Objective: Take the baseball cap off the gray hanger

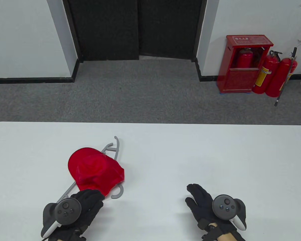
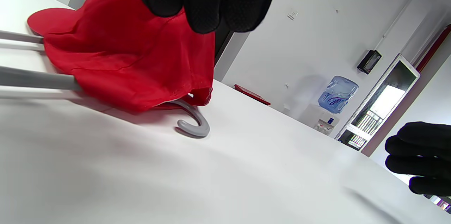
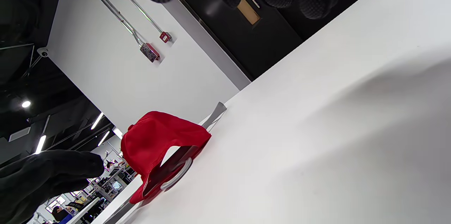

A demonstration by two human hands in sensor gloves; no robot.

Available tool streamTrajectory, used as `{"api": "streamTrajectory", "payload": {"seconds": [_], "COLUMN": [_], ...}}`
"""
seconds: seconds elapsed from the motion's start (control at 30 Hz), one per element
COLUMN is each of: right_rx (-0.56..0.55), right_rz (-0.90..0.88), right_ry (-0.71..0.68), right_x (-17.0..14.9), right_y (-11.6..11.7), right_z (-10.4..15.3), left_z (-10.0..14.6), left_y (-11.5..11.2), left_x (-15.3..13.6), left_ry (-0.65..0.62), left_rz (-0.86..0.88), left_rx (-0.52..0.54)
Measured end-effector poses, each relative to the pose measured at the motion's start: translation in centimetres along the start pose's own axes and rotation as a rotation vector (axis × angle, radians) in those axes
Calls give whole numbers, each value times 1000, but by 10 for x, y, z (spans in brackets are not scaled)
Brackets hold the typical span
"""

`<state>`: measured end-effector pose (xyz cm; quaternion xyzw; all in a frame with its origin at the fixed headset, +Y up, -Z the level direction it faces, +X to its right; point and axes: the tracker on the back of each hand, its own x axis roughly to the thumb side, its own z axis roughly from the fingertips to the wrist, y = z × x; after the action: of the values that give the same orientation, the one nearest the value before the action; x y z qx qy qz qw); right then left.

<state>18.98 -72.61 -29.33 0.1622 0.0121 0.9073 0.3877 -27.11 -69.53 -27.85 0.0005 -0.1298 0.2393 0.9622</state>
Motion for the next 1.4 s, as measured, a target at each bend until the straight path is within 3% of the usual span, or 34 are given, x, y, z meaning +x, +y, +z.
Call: {"api": "streamTrajectory", "payload": {"seconds": [0.33, 0.67, 1.0, 1.4], "right_rx": [4, 31, 39, 61], "right_rz": [-7, -21, -41, -35], "right_ry": [-3, -1, 2, 0], "right_x": [-2, -3, -4, -3], "right_y": [-1, 0, -2, -2], "right_z": [0, 0, 0, 0], "left_z": [0, -5, -9, -12], "left_y": [5, 9, -9, -28], "left_x": [-5, -48, -63, -72], "left_ry": [55, 238, 321, 397], "left_rz": [-61, -162, -290, -358], "left_rx": [67, 115, 94, -31]}}
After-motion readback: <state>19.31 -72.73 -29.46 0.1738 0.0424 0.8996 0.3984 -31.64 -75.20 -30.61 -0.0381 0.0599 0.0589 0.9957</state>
